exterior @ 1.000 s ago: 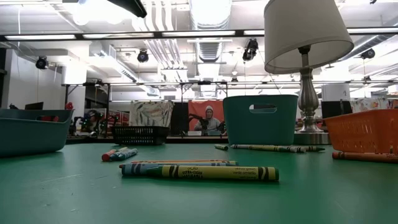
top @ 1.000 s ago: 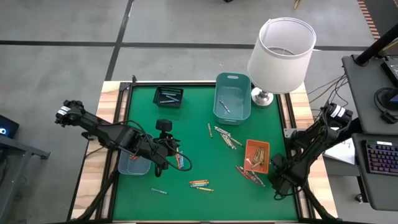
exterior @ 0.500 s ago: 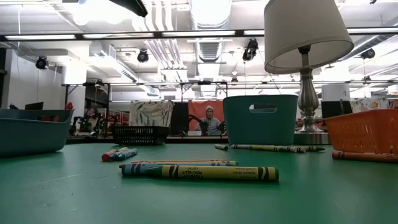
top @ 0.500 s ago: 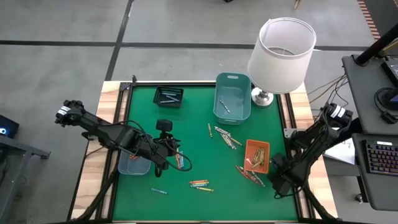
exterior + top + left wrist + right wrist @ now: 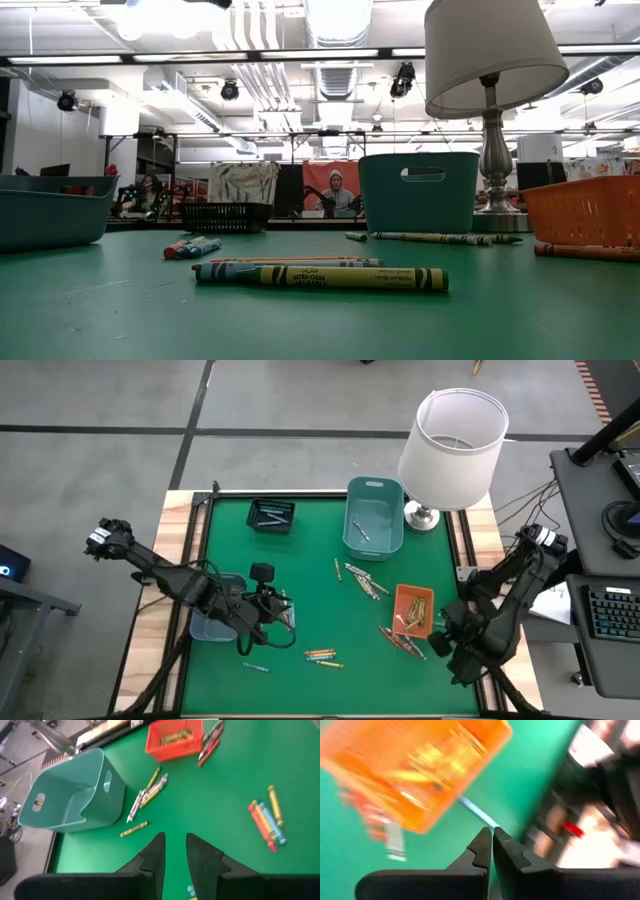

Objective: Sort crayons
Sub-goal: Put the blue crayon into the black bin

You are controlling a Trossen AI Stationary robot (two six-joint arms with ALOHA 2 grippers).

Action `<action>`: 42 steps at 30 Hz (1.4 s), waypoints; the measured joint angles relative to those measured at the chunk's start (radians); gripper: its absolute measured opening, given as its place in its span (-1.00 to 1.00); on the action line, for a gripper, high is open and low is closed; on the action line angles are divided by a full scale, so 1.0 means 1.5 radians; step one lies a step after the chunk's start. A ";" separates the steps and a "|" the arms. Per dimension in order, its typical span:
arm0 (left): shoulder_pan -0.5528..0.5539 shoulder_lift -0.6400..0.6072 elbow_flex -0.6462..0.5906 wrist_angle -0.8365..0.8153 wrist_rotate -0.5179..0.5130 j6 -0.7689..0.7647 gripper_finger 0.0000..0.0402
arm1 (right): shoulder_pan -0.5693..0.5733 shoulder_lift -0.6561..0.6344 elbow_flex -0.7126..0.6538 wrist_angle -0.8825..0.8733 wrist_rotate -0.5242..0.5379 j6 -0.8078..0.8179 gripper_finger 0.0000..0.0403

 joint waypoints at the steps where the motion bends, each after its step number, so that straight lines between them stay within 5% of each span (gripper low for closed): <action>1: -0.002 -0.003 0.000 0.007 -0.001 -0.003 -0.71 | 0.000 -0.002 0.017 -0.002 0.047 0.000 -0.96; 4: -0.006 -0.012 0.000 0.023 -0.004 -0.006 -0.71 | 0.000 -0.004 0.057 -0.003 0.152 -0.006 -0.96; 6: -0.009 -0.015 0.000 0.022 -0.004 -0.006 -0.71 | -0.001 -0.004 0.071 -0.003 0.160 -0.025 -0.96; 12: -0.013 -0.015 0.000 0.022 -0.005 -0.006 -0.71 | -0.010 -0.004 0.052 -0.001 -0.021 -0.035 -0.96; 15: -0.013 -0.014 0.000 0.022 -0.005 -0.006 -0.71 | -0.010 -0.004 0.027 0.031 -0.096 -0.141 -0.96; 20: -0.013 -0.014 0.000 0.026 -0.005 -0.006 -0.71 | -0.006 -0.005 -0.030 0.152 -0.118 -0.427 -0.96; 24: -0.014 -0.014 0.000 0.026 -0.005 -0.006 -0.71 | -0.030 -0.005 -0.090 0.204 -0.119 -0.515 -0.96; 42: -0.014 -0.014 0.000 0.032 -0.005 0.021 -0.71 | -0.056 -0.127 -0.293 0.255 -0.060 -0.405 -0.96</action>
